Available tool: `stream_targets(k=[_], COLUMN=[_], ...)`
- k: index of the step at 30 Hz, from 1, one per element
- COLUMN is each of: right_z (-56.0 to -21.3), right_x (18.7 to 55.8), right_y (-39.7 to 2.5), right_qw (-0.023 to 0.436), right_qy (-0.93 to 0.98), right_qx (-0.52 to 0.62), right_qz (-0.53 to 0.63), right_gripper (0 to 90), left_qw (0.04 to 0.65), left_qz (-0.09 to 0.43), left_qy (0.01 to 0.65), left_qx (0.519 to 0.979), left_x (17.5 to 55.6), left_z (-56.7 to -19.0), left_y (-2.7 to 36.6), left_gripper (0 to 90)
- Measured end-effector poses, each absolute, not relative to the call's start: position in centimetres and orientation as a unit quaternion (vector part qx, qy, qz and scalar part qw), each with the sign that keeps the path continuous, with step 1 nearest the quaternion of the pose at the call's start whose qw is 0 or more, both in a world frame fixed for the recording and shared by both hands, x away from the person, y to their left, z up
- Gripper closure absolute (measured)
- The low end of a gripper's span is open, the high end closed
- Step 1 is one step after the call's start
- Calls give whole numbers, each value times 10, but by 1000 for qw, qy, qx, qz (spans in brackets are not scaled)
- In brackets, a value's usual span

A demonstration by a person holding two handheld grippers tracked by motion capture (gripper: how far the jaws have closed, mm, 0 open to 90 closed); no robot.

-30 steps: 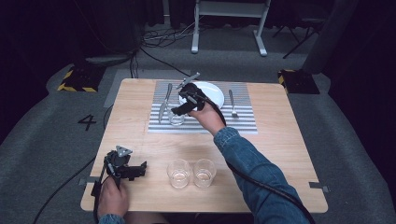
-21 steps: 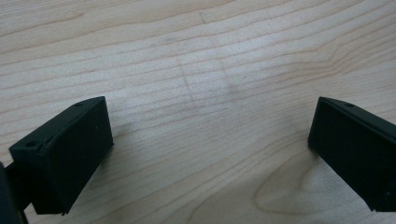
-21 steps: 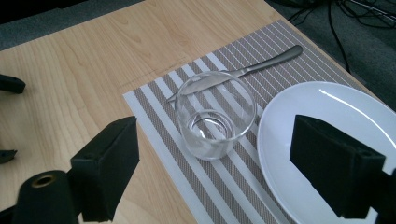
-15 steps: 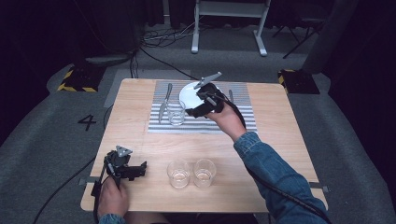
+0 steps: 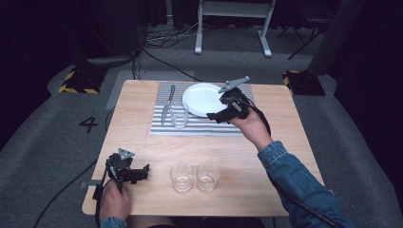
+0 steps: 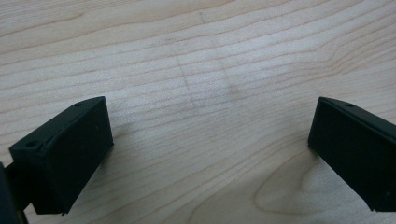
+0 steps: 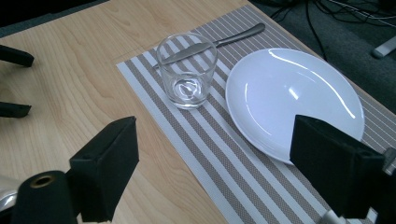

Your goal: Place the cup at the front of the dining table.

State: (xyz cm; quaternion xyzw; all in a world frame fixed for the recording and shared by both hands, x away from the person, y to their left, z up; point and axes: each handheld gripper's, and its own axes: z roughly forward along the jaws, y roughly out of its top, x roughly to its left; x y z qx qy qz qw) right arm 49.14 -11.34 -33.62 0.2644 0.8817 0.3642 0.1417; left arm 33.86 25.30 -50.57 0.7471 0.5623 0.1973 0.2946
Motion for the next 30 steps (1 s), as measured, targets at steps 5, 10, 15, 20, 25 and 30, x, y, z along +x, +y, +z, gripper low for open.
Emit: stream_targets(k=[5,10,15,20,25,30], right_z=[-334,-331,-330,-329,-329,-328], right_x=[485,477,473,466,462,457], right_y=[-131,-154,-169,-193,-208,-234], right_qw=[143,153,155,159,160,155], right_qy=[881,876,876,873,873,872], right_qx=[267,281,287,295,303,325], right_qz=[362,362,356,354,346,331], right_gripper=[157,153,152,151,151,151], left_qw=[294,294,295,294,295,294], left_qz=[197,197,197,198,197,197], left_qy=[563,563,563,563,562,563], left_qx=[747,747,747,747,747,747], left_x=[339,339,339,339,339,339], left_z=[-506,-506,-506,-506,-506,-506], left_y=[253,253,253,253,253,253], left_gripper=[0,0,0,0,0,0])
